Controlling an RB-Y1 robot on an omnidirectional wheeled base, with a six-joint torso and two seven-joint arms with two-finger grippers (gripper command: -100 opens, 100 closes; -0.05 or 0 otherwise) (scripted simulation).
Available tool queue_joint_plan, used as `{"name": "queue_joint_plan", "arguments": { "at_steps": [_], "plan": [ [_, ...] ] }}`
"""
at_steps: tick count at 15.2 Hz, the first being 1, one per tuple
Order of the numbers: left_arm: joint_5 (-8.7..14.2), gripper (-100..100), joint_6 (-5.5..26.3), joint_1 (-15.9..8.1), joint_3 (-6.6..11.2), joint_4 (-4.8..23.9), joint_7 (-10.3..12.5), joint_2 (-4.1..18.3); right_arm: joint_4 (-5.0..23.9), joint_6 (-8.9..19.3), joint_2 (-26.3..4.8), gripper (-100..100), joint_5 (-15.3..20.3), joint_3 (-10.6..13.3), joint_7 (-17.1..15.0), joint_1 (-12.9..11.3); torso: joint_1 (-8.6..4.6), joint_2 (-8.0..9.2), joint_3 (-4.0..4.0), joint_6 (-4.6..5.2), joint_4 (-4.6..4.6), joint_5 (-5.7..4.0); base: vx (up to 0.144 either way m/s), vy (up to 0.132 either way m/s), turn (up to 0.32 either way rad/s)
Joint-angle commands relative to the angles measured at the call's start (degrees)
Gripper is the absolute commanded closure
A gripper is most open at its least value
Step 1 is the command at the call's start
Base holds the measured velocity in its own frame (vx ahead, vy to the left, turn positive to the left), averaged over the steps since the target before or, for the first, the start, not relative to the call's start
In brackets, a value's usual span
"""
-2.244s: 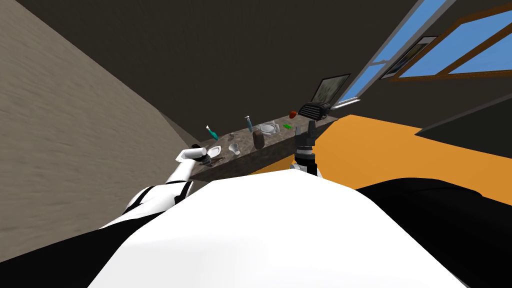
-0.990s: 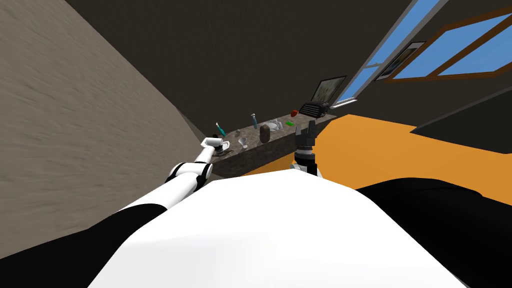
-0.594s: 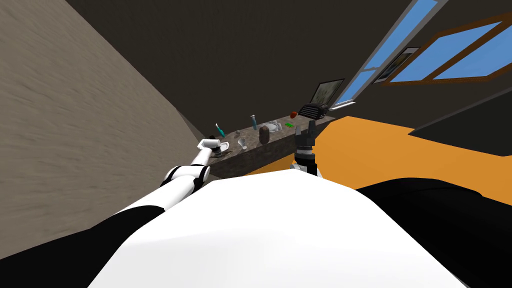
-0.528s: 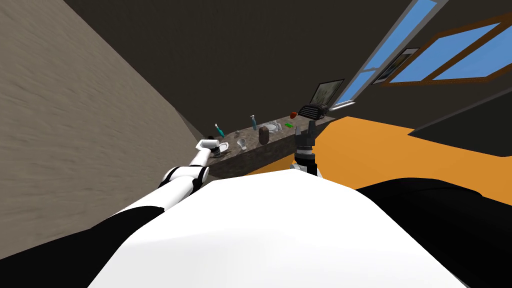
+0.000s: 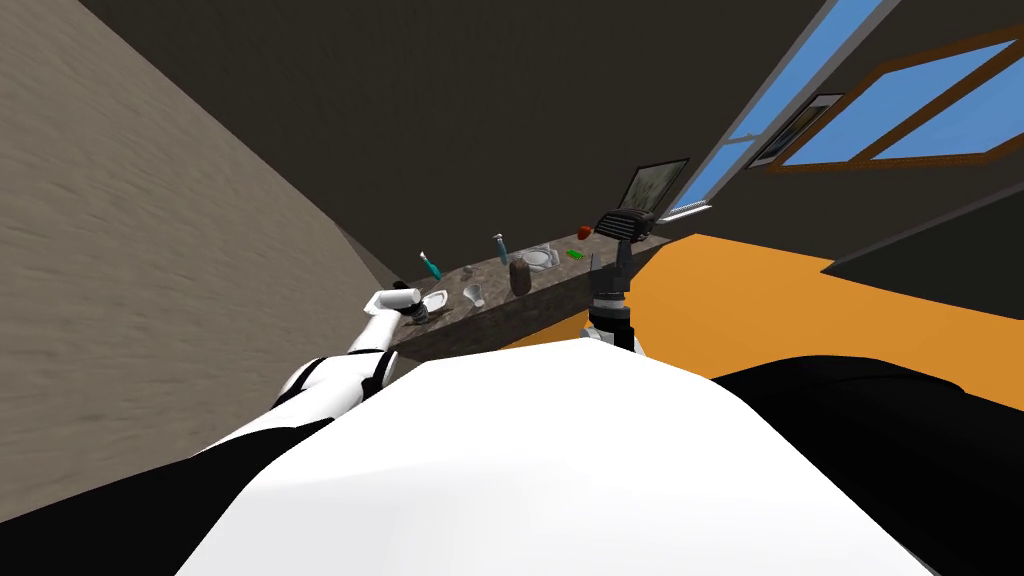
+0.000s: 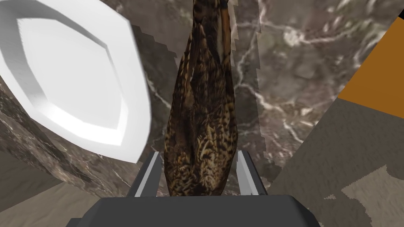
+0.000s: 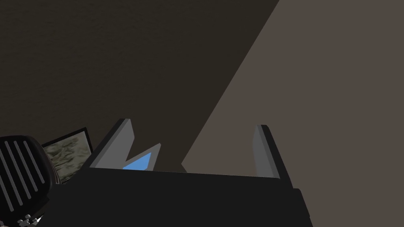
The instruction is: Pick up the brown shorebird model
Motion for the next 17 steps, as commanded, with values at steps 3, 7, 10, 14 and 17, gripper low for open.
{"name": "queue_joint_plan", "arguments": {
  "at_steps": [3, 7, 10, 14, 17],
  "plan": [
    [3.42, 100, -0.13, 5.16, 1.38, -4.26, -1.16, 3.42, 0.00, 0.00, 0.00, 0, 0.00, 0.00, 0.00, 0.00, 0.13, 0.13, 0.06, -0.02, 0.00, 0.05, 0.053, -0.068, -0.003],
    [6.28, 100, -0.44, 9.90, 2.56, -7.32, -2.25, 6.30, 0.00, 0.00, 0.00, 0, 0.00, 0.00, 0.00, 0.00, -0.02, 0.02, 0.01, 0.03, -0.01, 0.01, 0.084, -0.093, 0.007],
    [9.15, 100, -0.76, 13.97, 3.75, -10.37, -3.35, 9.19, 0.00, 0.00, 0.00, 0, 0.00, 0.00, 0.00, 0.01, -0.14, -0.10, -0.04, 0.07, -0.01, -0.05, 0.113, -0.110, 0.002],
    [12.02, 100, -1.08, 18.04, 4.93, -13.43, -4.44, 12.07, 0.00, 0.00, 0.00, 0, 0.00, 0.00, 0.00, 0.00, -0.11, 0.01, 0.00, 0.10, -0.01, -0.04, 0.077, -0.089, -0.001],
    [14.88, 100, -1.39, 21.97, 6.12, -16.49, -5.53, 14.95, 0.00, 0.00, 0.00, 0, 0.00, 0.00, 0.00, 0.00, -0.12, 0.09, 0.07, 0.12, 0.03, -0.08, 0.069, -0.090, 0.001]
  ]
}}
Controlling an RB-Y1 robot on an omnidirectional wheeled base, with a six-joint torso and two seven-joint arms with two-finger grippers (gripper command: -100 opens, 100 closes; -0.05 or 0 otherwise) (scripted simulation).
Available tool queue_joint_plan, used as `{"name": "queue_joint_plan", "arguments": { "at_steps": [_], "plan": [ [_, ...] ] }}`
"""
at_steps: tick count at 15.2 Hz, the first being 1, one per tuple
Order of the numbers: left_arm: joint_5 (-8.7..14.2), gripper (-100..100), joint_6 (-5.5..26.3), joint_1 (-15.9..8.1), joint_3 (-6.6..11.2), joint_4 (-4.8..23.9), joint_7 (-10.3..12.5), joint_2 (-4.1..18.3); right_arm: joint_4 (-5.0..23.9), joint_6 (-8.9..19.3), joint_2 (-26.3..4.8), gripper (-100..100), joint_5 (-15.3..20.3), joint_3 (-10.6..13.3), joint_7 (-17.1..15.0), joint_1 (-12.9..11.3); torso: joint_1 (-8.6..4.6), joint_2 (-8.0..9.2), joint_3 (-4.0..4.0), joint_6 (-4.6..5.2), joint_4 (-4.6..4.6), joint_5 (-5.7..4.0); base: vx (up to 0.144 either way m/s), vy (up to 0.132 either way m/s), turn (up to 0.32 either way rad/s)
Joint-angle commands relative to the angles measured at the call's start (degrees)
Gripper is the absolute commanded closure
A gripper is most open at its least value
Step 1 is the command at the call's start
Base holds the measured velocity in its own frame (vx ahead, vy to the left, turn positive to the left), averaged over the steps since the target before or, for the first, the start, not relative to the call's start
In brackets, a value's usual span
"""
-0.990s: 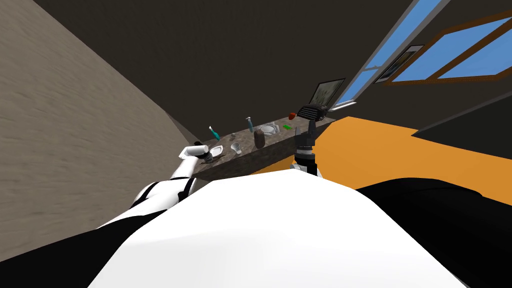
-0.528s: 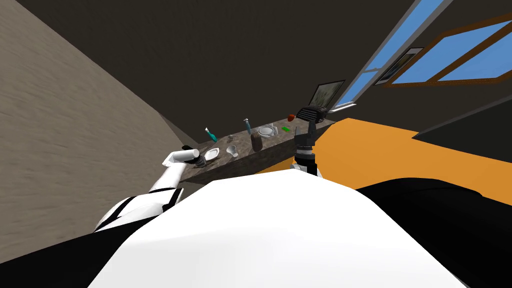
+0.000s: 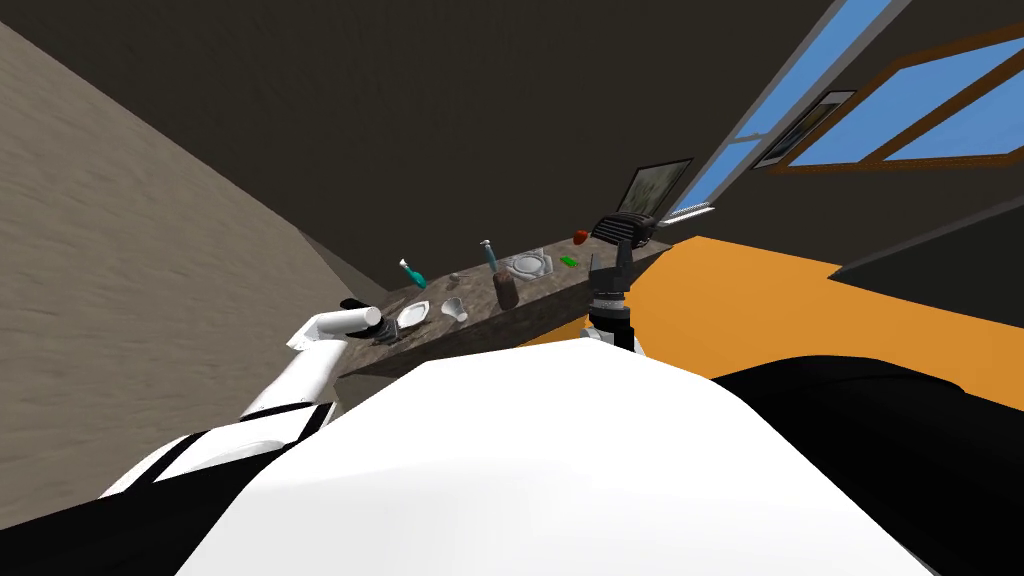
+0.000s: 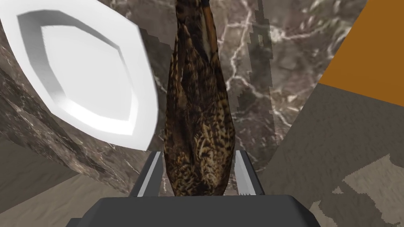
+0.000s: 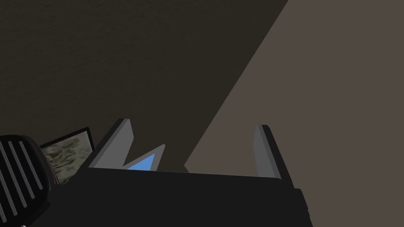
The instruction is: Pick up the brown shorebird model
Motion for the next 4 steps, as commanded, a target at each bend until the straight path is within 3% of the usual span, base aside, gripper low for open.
{"name": "queue_joint_plan", "arguments": {
  "at_steps": [1, 3, 4],
  "plan": [
    [2.86, 100, -0.39, 2.86, 1.20, -2.86, -1.29, 2.86, 0.00, 0.00, 0.00, 0, 0.00, 0.00, 0.00, 0.00, 0.00, 0.00, 0.00, 0.00, 0.00, 0.00, 0.081, -0.120, 0.006],
    [3.22, 100, -0.39, 5.28, 1.20, -3.37, -1.29, 3.24, 0.00, 0.00, 0.00, 0, 0.00, 0.00, 0.00, 0.00, -0.21, -0.08, -0.03, 0.08, 0.02, -0.07, 0.091, -0.114, 0.007],
    [2.69, 100, -0.31, 3.81, 1.03, -2.86, -1.01, 2.74, 0.00, 0.00, 0.00, 0, 0.00, 0.00, 0.00, 0.00, -0.15, -0.07, -0.03, 0.07, -0.01, -0.05, 0.041, -0.046, 0.014]
  ]
}}
